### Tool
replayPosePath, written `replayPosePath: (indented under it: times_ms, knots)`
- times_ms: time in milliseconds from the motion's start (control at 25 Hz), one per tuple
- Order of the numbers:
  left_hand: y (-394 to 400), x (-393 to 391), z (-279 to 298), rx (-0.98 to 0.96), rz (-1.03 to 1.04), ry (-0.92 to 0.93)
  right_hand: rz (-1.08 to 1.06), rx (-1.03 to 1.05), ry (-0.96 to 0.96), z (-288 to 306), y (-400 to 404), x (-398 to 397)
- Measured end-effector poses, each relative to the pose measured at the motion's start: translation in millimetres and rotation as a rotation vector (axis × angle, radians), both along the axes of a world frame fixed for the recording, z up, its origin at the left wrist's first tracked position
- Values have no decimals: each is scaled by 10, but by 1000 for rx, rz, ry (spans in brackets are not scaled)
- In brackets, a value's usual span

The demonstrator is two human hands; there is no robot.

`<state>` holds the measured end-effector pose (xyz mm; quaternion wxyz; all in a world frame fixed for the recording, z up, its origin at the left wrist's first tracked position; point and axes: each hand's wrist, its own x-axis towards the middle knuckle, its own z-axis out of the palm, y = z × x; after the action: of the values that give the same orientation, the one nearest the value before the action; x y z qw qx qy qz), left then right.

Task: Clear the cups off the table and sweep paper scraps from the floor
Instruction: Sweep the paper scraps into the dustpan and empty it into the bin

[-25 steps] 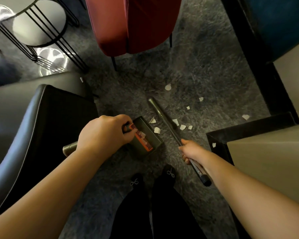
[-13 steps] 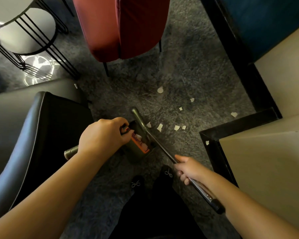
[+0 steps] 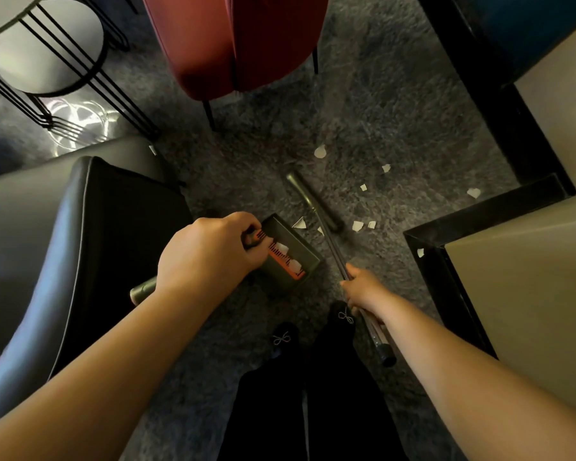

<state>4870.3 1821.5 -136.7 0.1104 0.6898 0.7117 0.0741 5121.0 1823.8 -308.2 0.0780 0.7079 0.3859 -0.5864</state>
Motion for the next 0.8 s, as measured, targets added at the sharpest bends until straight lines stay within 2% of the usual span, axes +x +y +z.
replayPosePath:
  times_ms: [120, 320, 480, 680, 800]
  knots:
    - [-56, 17, -4, -27, 9, -11, 55, -38, 26, 80, -315, 58]
    - [-73, 76, 28, -73, 48, -25, -86, -106, 82, 478, -658, 369]
    - [-44, 99, 38, -99, 60, -25, -199, -104, 144, 689, -607, 472]
    - [-17, 129, 34, -70, 44, -18, -105, 26, 64, 382, -74, 313]
    - [7, 54, 56, -72, 34, -48, -116, -3, 86, 193, 116, 192]
